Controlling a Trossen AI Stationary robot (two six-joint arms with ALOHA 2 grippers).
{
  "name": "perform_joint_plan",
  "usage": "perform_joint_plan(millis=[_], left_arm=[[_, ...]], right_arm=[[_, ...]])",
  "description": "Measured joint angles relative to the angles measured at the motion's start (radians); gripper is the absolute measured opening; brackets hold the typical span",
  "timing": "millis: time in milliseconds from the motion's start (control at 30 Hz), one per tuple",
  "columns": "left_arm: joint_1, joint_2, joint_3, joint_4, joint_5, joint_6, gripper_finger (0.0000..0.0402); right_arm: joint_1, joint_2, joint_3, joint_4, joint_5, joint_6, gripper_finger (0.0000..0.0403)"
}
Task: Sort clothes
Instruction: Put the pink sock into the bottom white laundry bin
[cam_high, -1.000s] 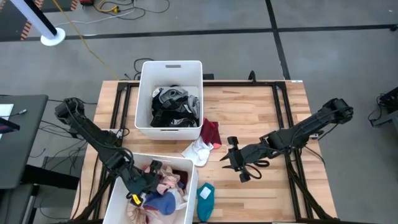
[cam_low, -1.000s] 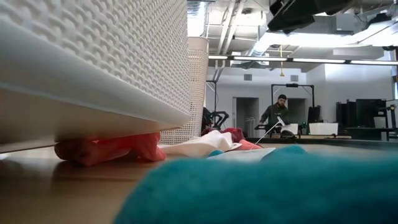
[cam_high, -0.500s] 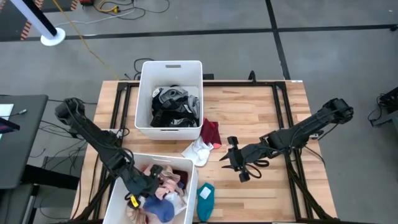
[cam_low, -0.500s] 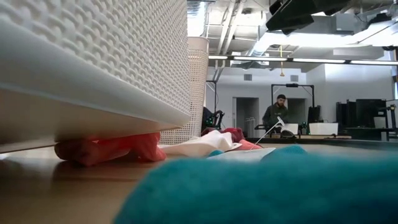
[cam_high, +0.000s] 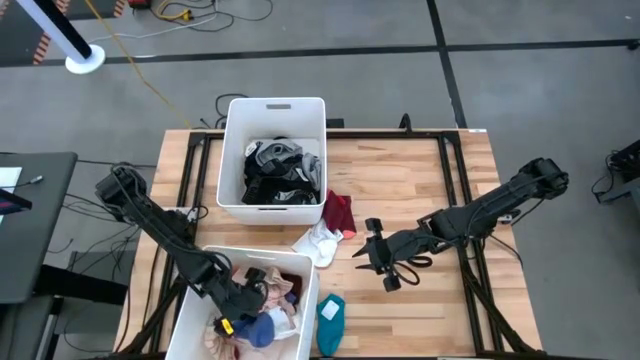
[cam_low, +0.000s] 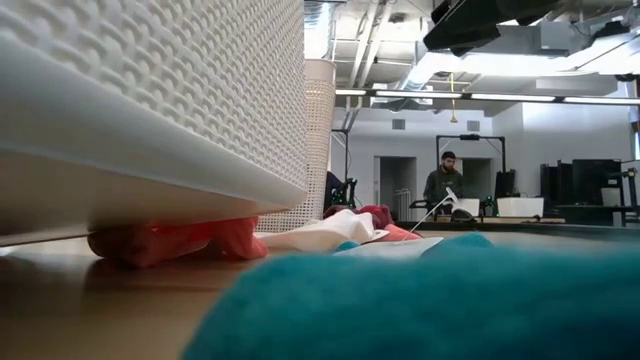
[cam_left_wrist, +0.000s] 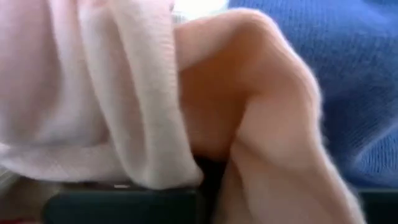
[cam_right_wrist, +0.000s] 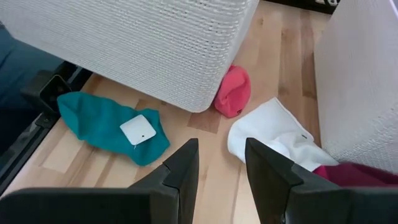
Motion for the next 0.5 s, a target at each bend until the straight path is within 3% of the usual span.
perform_joint_plan(millis=[333, 500], left_arm=[[-0.003, -0.003, 0.038, -0.019, 0.001, 0.009, 0.0156], [-0.008, -0.035, 0.088, -0.049, 0.001, 0.029, 0.0187]], right_arm=[[-0.038, 0.0, -0.09, 0.119, 0.0, 0.0, 0.0146], [-0.054, 0.0, -0.149, 0.202, -0.003, 0.007, 0.0146]])
